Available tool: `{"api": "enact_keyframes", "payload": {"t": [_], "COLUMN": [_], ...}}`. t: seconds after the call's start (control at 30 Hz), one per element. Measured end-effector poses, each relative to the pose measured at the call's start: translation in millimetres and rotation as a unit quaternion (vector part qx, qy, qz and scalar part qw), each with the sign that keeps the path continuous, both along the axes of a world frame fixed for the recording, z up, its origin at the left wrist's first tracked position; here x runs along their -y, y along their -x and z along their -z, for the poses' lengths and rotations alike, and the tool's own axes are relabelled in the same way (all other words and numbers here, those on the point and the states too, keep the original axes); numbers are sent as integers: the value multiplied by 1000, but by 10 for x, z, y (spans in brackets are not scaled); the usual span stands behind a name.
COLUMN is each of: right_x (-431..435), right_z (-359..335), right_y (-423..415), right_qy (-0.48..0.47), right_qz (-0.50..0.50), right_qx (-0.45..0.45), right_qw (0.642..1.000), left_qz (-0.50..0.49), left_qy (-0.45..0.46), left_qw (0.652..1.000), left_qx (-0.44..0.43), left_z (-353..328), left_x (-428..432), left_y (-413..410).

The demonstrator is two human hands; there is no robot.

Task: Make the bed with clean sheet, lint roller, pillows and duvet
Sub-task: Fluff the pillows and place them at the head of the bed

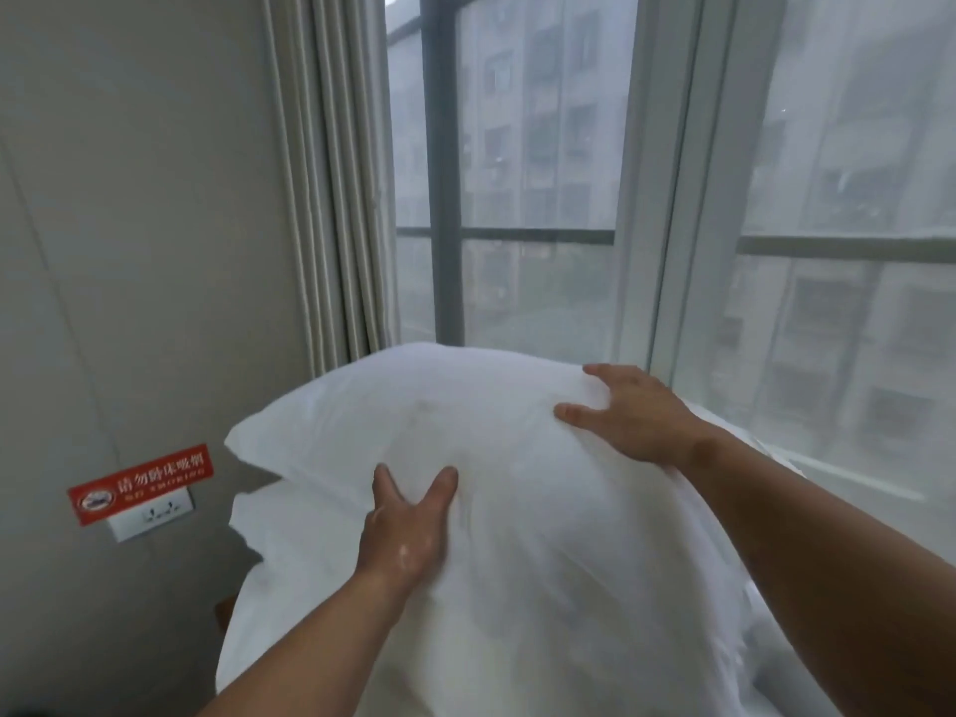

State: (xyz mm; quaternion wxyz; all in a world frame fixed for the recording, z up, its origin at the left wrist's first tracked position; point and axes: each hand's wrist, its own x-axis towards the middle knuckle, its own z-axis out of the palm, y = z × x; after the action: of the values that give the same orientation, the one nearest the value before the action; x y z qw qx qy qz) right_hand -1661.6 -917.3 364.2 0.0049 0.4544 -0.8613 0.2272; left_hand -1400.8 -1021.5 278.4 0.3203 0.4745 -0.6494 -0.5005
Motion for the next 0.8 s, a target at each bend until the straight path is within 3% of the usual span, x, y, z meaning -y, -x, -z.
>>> {"api": "enact_keyframes", "payload": {"t": [0.2, 0.3, 0.5, 0.8], "right_x": [539, 592, 483, 648], "right_z": [13, 192, 10, -1141], "right_y": [316, 233, -130, -1582], "right_qy": [-27, -13, 140, 327], "right_qz": [-8, -12, -20, -86], "right_qx": [73, 65, 44, -53], "right_qw": [997, 998, 989, 940], "left_qz": [-35, -46, -57, -74], "left_qy": [-73, -98, 27, 166], "left_qw": [990, 984, 979, 923], "left_qx": [-115, -139, -193, -338], "left_z": [-58, -64, -113, -845], "left_x": [191, 225, 113, 440], "left_y": [367, 434, 418, -584]}}
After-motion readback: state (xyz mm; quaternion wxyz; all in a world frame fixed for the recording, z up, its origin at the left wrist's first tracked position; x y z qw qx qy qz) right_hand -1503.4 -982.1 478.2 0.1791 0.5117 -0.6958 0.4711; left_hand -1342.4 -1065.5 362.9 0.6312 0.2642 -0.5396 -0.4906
